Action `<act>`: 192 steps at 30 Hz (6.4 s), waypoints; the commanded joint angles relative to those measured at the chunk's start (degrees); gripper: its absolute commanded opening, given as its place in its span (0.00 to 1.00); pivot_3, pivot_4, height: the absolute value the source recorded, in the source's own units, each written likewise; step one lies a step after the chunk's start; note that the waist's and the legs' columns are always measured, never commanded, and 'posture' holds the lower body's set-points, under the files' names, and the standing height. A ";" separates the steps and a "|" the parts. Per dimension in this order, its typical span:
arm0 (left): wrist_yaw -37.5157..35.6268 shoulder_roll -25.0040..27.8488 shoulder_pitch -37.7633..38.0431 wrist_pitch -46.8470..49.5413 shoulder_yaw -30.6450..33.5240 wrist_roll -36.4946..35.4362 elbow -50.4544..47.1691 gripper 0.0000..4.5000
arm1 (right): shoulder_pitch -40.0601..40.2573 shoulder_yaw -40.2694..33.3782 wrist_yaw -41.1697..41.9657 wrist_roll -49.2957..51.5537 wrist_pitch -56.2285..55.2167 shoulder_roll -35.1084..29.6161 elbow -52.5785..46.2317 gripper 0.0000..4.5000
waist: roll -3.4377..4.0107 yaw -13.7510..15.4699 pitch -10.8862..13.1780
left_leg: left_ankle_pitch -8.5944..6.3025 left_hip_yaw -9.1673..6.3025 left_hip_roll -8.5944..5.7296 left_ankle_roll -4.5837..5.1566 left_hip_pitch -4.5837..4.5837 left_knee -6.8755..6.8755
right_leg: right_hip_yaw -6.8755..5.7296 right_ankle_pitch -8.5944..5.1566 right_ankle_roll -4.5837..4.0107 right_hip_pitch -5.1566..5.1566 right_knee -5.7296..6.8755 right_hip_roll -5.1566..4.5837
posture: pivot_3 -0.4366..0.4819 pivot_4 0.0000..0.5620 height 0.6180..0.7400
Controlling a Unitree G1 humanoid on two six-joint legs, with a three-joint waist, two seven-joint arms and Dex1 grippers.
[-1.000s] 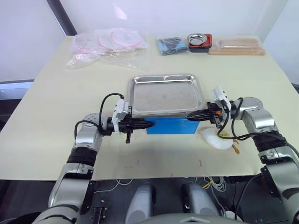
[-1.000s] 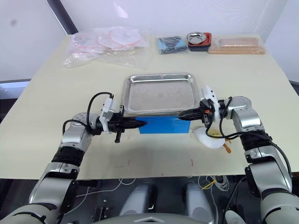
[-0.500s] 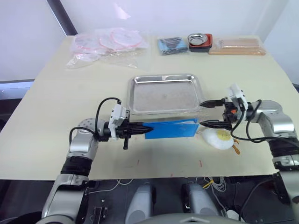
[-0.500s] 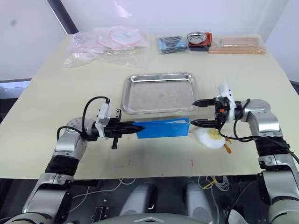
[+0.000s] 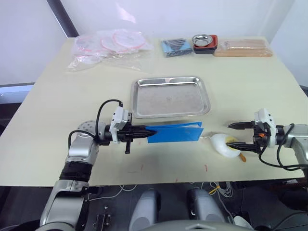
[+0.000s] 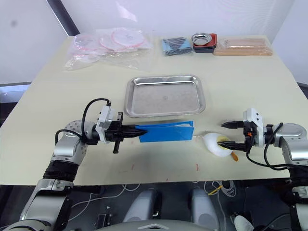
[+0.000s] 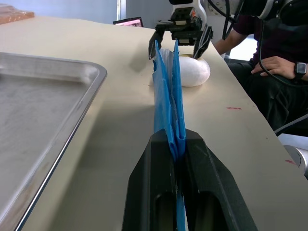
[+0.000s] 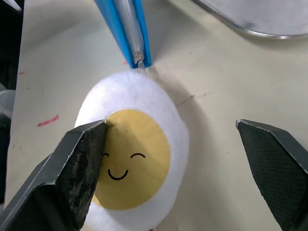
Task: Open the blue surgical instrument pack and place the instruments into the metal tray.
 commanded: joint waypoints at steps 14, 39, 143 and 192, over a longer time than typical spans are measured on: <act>-1.30 0.26 -0.79 -0.65 -0.39 0.00 -0.40 0.00 | 5.34 -3.15 -0.37 7.69 13.81 -4.16 -8.96 0.02 | 0.00 1.00 0.00 | 0.00 0.00 0.01 0.00 0.01 0.02 | 0.00 0.00 0.00 0.02 -0.01 0.01 | 0.48 0.27 1.00; -2.30 -0.40 -1.58 -2.80 -2.11 1.08 2.05 0.00 | -5.61 -9.34 -4.81 21.96 21.19 1.41 -16.15 0.02 | -0.01 1.16 0.01 | 0.00 -0.01 0.01 0.00 -0.02 0.01 | -0.01 0.00 0.00 0.01 -0.03 0.01 | 0.48 0.27 1.00; -3.06 -2.60 -5.03 -7.71 -3.22 4.18 9.30 0.00 | -9.65 8.35 -3.88 4.02 -1.86 17.89 -3.87 0.64 | -0.01 1.24 -0.01 | 0.00 -0.09 -0.09 0.00 -0.03 0.02 | -0.11 0.00 0.00 0.02 -0.03 0.00 | 0.48 0.27 1.00; 14.17 4.64 23.53 12.00 3.70 -5.29 -28.68 0.98 | -10.30 8.67 -2.77 1.33 -6.84 19.95 1.42 0.00 | 0.07 0.95 0.05 | 0.00 -0.02 0.12 -0.01 0.07 -0.04 | -0.01 0.00 -0.03 0.00 -0.02 -0.05 | 0.48 0.27 1.00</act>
